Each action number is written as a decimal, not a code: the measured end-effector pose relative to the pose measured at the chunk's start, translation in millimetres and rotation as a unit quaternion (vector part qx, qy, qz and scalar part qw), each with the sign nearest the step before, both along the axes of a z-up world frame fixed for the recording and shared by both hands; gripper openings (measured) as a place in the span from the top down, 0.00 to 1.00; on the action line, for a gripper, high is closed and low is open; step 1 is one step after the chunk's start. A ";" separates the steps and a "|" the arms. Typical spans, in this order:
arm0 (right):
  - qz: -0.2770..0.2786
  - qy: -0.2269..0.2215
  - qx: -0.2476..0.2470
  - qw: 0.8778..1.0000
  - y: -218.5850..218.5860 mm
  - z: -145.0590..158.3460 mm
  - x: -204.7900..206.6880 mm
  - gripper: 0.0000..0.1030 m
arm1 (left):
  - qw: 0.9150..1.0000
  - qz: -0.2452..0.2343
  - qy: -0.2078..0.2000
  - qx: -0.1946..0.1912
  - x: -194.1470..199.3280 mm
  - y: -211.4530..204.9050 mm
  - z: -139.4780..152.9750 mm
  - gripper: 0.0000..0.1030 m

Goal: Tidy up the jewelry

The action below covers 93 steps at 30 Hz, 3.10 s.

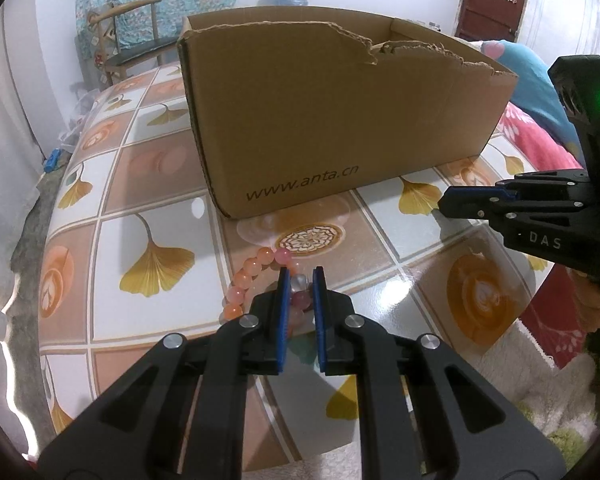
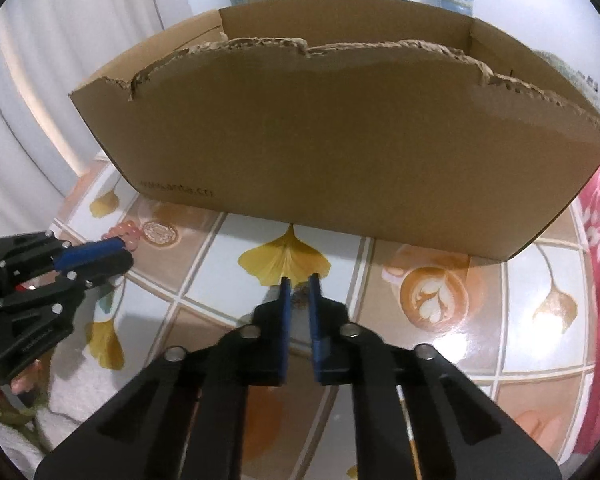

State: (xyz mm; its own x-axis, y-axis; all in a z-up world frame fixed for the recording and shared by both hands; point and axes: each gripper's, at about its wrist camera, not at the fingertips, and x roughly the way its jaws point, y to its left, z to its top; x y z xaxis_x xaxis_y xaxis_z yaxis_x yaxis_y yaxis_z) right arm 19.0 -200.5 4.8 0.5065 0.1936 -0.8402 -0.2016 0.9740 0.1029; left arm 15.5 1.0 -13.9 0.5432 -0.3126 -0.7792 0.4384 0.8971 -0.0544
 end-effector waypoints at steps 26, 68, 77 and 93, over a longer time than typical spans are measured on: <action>-0.003 -0.101 0.116 0.988 -47.5 113.9 -31.9 0.97 | 0.994 -0.013 -0.073 -0.077 -19.5 22.6 64.5 0.92; 0.075 0.088 0.137 0.984 -62.7 83.1 182.8 0.97 | 0.987 -0.082 0.072 -0.119 139.9 -15.3 94.7 0.75; 0.047 0.083 0.092 0.991 -56.2 82.9 187.7 0.80 | 0.988 -0.051 -0.015 -0.146 103.5 15.5 124.9 0.59; -0.052 -0.111 0.133 0.984 -63.0 160.0 43.2 0.26 | 0.985 0.005 -0.136 -0.109 31.1 29.6 145.8 0.11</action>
